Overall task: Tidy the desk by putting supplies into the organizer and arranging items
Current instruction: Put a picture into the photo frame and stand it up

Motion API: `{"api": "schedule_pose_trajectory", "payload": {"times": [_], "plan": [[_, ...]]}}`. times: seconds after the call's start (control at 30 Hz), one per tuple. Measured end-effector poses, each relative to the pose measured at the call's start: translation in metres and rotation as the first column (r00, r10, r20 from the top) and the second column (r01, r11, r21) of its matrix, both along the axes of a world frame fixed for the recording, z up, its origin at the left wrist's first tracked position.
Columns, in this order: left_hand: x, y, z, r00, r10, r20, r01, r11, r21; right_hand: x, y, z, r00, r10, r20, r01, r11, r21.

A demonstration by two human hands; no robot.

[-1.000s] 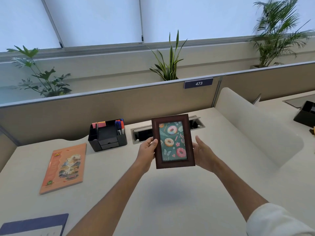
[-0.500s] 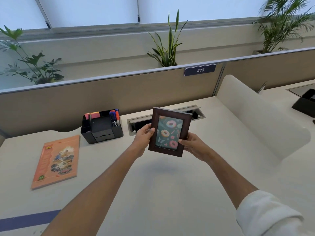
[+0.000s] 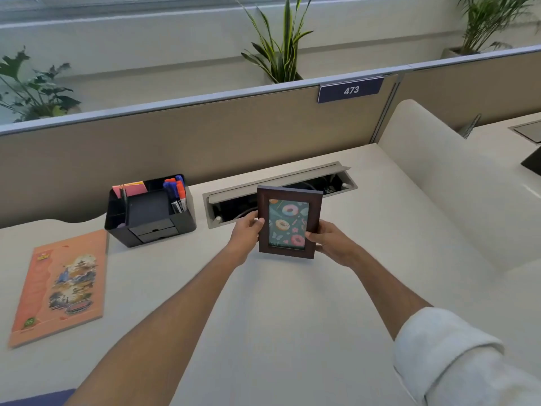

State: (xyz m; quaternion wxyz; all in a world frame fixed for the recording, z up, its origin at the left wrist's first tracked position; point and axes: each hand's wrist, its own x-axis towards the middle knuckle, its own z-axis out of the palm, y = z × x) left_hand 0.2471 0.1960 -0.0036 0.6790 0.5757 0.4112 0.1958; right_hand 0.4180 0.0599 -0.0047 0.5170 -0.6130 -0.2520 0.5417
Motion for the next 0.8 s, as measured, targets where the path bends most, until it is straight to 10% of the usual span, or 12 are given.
{"api": "schedule_pose_trajectory", "payload": {"times": [0.8], "plan": [[0.019, 0.018, -0.024, 0.998, -0.034, -0.052, 0.033, 0.999, -0.006, 0.013, 0.008, -0.027, 0.997, -0.025, -0.077, 0.027, 0.999, 0.025]]}}
